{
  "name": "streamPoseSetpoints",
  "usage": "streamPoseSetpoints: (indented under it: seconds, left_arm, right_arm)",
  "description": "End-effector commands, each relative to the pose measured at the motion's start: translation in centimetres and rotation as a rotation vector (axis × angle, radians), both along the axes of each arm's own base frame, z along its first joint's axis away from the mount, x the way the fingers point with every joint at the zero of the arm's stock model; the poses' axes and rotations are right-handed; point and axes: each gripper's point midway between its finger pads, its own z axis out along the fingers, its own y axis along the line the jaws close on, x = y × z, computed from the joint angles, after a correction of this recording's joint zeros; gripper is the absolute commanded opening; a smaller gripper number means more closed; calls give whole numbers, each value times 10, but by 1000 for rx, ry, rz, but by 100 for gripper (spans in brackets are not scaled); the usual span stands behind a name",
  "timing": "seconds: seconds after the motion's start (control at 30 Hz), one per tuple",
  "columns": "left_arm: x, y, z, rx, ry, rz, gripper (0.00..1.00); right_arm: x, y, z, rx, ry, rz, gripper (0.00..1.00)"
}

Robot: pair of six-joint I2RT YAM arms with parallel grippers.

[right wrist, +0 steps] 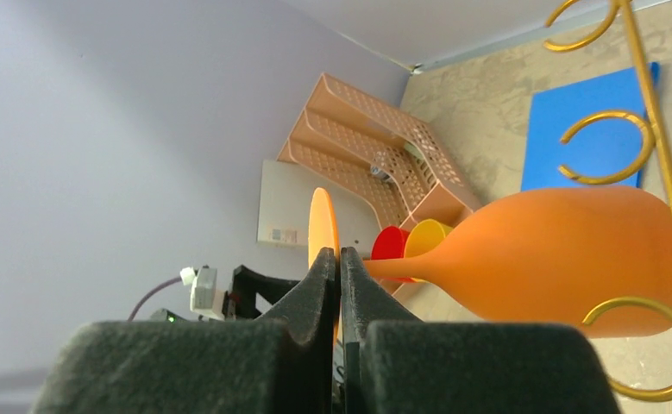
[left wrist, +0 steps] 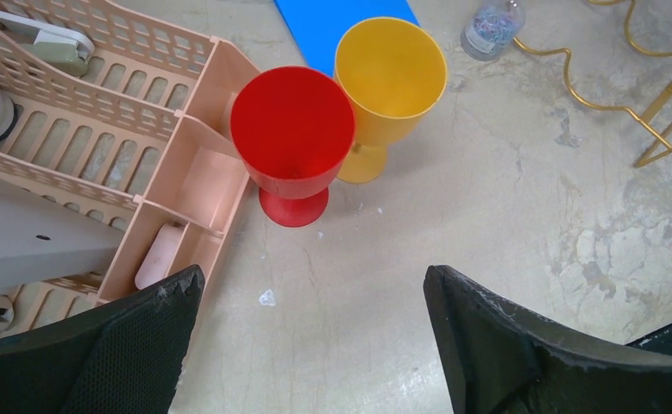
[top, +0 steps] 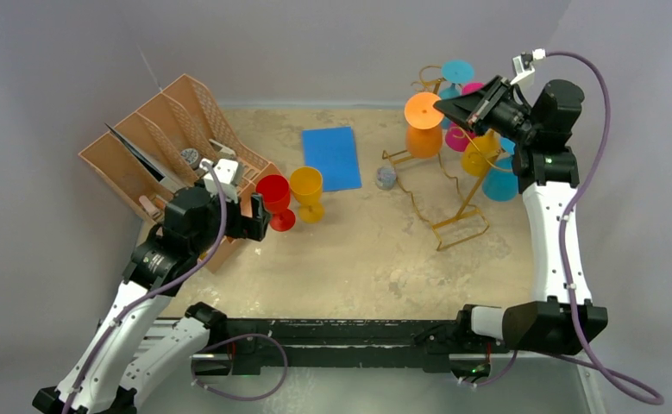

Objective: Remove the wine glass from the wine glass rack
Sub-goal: Place the wine glass at the center of the board.

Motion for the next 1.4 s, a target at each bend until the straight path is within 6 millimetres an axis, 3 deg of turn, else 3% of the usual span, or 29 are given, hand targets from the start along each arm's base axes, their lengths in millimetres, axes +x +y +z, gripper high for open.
streamPoseSetpoints:
  seconds: [0.0,0.17,0.23,0.33,0.67,0.83,0.97,1.17,1.37]
  left_arm:
    - [1,-1,15,-51,-73,-1,98]
    - [1,-2,25,-73,-113,-4,98]
    - [1,-4,26,-83,-117,-7,98]
    - [1,-5,27,-94,-111,-8,98]
    - [1,-14,34,-130,-117,-41,98]
    - [-5,-22,38,-159,-123,-89,98]
    - [-17,-39,46,-248,-124,-180,98]
    - [-45,-80,81,-407,-120,-440,95]
    - [-61,-117,83,-564,-1,-656,92]
  right_arm:
    - [-31,18,18,-27,-141,116,0]
    - [-55,48,23,-59,-217,219,0]
    - [-68,65,20,-85,-236,282,0]
    - [-80,74,12,-105,-249,316,0]
    - [-122,109,-29,-143,-261,455,0]
    - [-139,111,-58,-192,-249,456,0]
    - [-146,109,-76,-171,-242,424,0]
    - [-155,113,-104,-149,-176,454,0]
    - [-164,120,-112,-170,-200,511,0]
